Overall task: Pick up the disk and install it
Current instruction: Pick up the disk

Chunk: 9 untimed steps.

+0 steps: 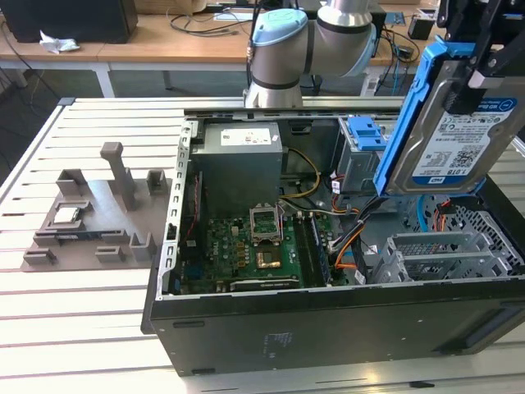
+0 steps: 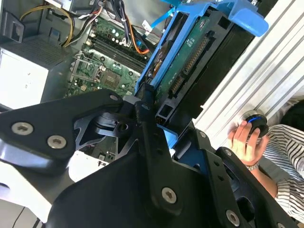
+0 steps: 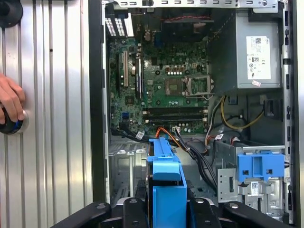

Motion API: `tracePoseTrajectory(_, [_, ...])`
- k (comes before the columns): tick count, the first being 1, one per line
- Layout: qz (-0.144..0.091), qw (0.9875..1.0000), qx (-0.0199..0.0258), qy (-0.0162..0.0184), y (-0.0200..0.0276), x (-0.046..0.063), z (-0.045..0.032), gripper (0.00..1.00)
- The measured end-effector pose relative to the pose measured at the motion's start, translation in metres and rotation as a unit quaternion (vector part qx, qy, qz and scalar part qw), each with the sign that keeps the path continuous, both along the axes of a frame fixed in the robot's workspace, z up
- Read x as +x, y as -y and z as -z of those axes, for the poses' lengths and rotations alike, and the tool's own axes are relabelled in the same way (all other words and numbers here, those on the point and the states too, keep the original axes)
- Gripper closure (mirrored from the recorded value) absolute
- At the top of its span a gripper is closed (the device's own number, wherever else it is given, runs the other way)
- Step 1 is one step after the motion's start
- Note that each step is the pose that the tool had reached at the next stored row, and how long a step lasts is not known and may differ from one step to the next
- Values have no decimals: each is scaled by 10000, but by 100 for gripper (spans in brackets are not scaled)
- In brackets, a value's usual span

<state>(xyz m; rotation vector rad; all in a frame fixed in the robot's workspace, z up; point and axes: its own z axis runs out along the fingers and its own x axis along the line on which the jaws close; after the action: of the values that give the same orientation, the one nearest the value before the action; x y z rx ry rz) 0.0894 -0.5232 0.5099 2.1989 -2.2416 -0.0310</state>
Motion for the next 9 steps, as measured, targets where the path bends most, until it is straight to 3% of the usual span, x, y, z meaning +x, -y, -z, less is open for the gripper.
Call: tracePoseTrajectory(9, [0, 10000, 0, -5, 0, 216, 5, 64])
